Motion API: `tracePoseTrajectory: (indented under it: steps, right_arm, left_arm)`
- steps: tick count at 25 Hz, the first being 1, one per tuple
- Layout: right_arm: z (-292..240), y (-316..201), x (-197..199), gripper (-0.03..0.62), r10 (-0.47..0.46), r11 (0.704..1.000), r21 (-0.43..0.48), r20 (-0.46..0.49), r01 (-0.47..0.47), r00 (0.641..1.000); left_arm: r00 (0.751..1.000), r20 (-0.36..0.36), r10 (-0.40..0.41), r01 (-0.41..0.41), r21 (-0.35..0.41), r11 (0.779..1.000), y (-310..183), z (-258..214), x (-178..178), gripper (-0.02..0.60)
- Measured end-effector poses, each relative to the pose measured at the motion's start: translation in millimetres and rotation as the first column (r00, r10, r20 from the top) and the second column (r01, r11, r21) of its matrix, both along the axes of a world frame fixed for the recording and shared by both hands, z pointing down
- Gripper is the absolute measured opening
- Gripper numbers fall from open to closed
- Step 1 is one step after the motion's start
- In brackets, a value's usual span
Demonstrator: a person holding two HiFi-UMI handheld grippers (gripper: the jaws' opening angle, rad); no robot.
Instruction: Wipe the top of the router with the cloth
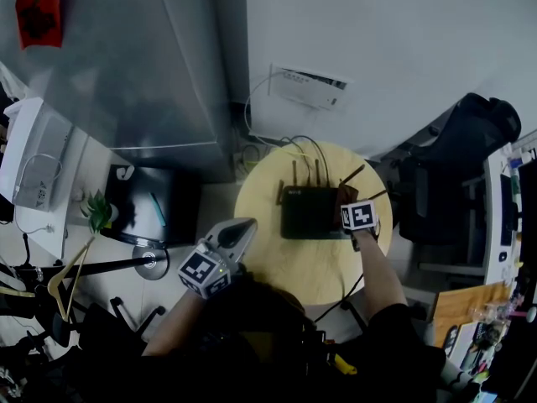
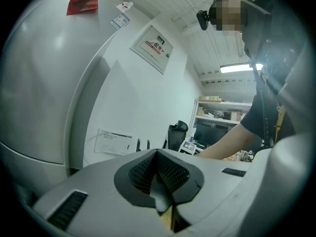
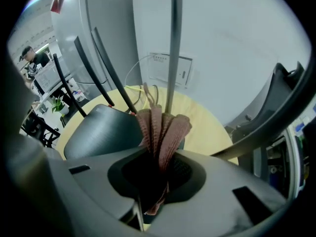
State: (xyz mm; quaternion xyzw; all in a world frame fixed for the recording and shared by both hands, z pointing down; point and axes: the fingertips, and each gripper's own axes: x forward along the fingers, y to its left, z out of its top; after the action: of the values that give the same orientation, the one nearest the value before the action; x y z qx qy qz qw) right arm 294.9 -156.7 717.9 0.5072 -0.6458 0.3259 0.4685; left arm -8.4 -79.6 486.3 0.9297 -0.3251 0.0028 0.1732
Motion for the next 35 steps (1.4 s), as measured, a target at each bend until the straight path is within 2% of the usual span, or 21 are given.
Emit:
tracePoseTrajectory:
  steps: [5,9,11,13,15,16,18,19,21,22,24,26,33,35]
  right_arm:
    - [-12,-9,-1,0.066,-0.037,0.996,0.079,-0.071,0.043,0.997]
    - [-13,-2,8,0.066,-0.056,0.995,0.068,-0.187,0.069,0.981]
    - [-28,2,15,0.064,-0.083,0.992,0.063,-0.305,0.107,0.949]
    - [-41,5,16,0.064,-0.14,0.982,0.058,-0.41,0.178,0.901]
    - [-48,7,10,0.064,-0.181,0.969,0.068,-0.454,0.237,0.872]
    - [-53,8,5,0.064,-0.182,0.965,0.087,-0.449,0.246,0.874]
    - [-61,10,-7,0.064,-0.164,0.962,0.143,-0.38,0.233,0.91]
    - [-61,12,-15,0.064,-0.16,0.961,0.168,-0.309,0.219,0.938]
    - [-53,22,-37,0.064,-0.171,0.964,0.186,-0.116,0.191,0.978]
    - [-53,28,-52,0.064,-0.188,0.965,0.184,-0.018,0.188,0.982]
    - [-59,40,-89,0.064,-0.234,0.963,0.171,0.14,0.209,0.962]
    - [-65,49,-124,0.064,-0.271,0.958,0.16,0.234,0.238,0.934]
    - [-61,73,-216,0.064,-0.293,0.954,0.081,0.474,0.29,0.83]
    - [-53,75,-228,0.064,-0.283,0.954,0.058,0.492,0.294,0.823]
  left_arm:
    - [1.0,-0.001,0.006,-0.006,0.005,1.0,-1,0,2,-0.003]
    - [1.0,-0.001,0.019,-0.019,0.007,1.0,2,0,1,-0.003]
    - [1.0,0.004,0.008,-0.008,0.011,1.0,1,0,0,-0.003]
    - [1.0,-0.001,0.008,-0.008,0.014,1.0,1,-2,1,-0.003]
    - [1.0,-0.011,0.017,-0.017,0.015,1.0,3,-2,1,-0.003]
    - [1.0,-0.009,0.02,-0.02,0.015,1.0,3,-1,1,-0.003]
    - [1.0,0.0,0.027,-0.027,0.016,1.0,4,-2,2,-0.003]
    - [1.0,-0.001,0.029,-0.029,0.015,0.999,4,-2,3,-0.003]
    - [1.0,-0.002,0.026,-0.026,0.011,1.0,4,-1,4,-0.003]
    - [1.0,-0.002,0.028,-0.028,0.009,1.0,4,-1,4,-0.003]
    - [1.0,0.0,0.03,-0.03,0.009,0.999,4,0,3,-0.003]
    - [0.999,-0.002,0.032,-0.032,0.01,0.999,4,-1,4,-0.003]
    - [0.999,0.019,0.036,-0.036,0.012,0.999,9,-1,1,-0.003]
    - [0.999,0.024,0.026,-0.026,0.004,1.0,11,-1,-1,-0.003]
